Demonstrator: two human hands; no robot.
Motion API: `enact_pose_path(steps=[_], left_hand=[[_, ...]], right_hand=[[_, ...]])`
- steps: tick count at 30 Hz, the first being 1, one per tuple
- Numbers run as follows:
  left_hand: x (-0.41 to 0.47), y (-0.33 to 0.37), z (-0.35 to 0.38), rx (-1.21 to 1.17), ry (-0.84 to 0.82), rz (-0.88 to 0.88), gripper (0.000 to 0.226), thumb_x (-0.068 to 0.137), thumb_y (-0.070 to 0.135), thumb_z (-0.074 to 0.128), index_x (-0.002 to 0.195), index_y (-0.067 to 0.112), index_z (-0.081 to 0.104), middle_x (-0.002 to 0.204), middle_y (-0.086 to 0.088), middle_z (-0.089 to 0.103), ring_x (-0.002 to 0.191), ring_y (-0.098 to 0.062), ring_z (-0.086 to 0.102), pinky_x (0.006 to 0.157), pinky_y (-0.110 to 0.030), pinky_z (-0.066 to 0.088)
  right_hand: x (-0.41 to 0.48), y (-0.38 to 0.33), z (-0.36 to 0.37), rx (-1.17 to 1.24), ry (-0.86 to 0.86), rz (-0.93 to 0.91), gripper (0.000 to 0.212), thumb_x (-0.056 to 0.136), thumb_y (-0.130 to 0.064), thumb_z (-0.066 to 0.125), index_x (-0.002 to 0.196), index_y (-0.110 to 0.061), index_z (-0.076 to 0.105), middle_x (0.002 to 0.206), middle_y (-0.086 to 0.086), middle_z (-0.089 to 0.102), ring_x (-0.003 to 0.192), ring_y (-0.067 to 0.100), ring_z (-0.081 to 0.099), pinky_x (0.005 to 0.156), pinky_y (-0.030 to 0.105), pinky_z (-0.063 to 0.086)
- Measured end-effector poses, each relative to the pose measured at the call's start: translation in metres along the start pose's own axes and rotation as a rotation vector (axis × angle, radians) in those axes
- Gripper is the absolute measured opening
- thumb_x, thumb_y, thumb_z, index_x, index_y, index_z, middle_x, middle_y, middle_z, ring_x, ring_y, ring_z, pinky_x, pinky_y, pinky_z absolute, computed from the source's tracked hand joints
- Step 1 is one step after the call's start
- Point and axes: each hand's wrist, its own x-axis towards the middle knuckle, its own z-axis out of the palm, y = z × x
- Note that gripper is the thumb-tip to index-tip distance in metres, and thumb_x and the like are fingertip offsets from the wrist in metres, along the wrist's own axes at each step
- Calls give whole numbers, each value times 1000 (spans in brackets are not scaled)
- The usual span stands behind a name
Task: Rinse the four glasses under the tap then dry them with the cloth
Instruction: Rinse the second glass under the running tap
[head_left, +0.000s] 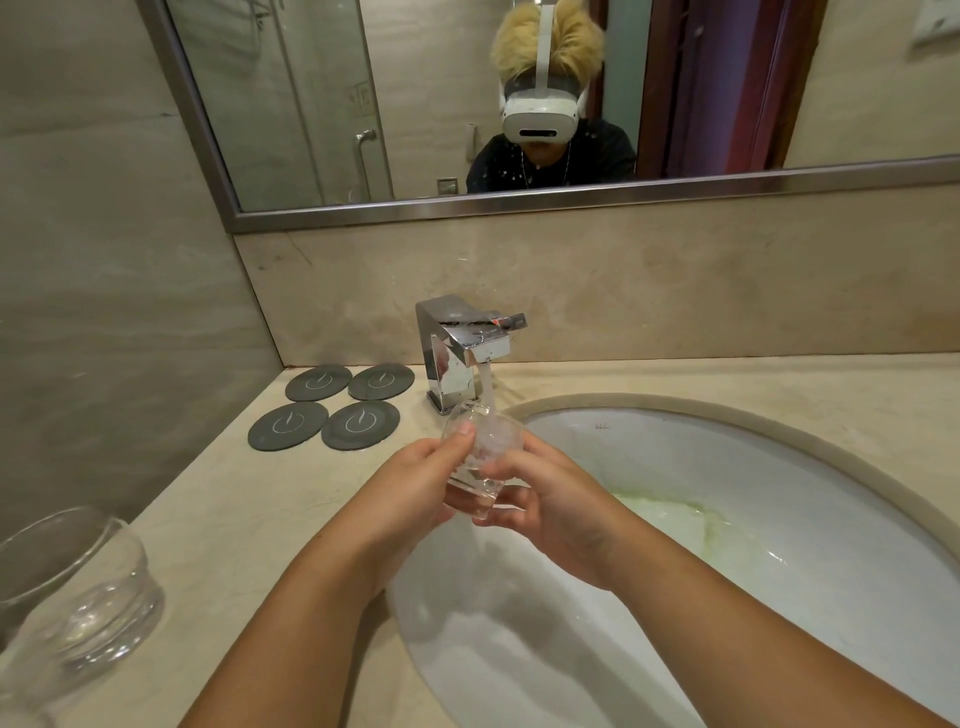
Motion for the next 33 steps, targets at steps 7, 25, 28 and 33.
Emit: enact_pose_path(steps=[7, 25, 28, 33], left_hand=[[-3, -4, 1, 7, 3, 26, 62, 83, 62, 72, 122, 15, 62, 104, -6, 82, 98, -27, 80, 105, -50, 56], [-8, -2, 11, 595, 387, 239, 81, 70, 55, 88, 140, 37, 50, 124, 6, 48, 90, 5, 52, 67, -10, 37], [-10, -2, 12, 570, 403, 254, 82, 67, 50, 91, 137, 37, 50, 120, 6, 48, 103, -12, 56, 80, -25, 42], [-6, -6, 11, 587, 354, 292, 83, 69, 46, 86, 141, 39, 46, 118, 7, 43, 118, -20, 57, 92, -30, 49]], right_hand=[[2, 2, -8, -74, 38, 48, 51, 79, -16, 55, 128, -13, 69, 107, 11, 73, 89, 23, 67, 84, 38, 59], [-1, -1, 0, -35, 65, 15, 56, 85, -45, 77, 127, -9, 67, 110, 9, 67, 93, 21, 66, 92, 47, 61], [-7, -2, 6, -142, 55, 26, 55, 80, -57, 86, 116, -19, 68, 95, 0, 73, 90, 18, 72, 92, 46, 61], [-4, 1, 11, -152, 183, -38, 44, 89, -36, 84, 124, -16, 67, 107, 2, 79, 92, 17, 76, 96, 52, 62]])
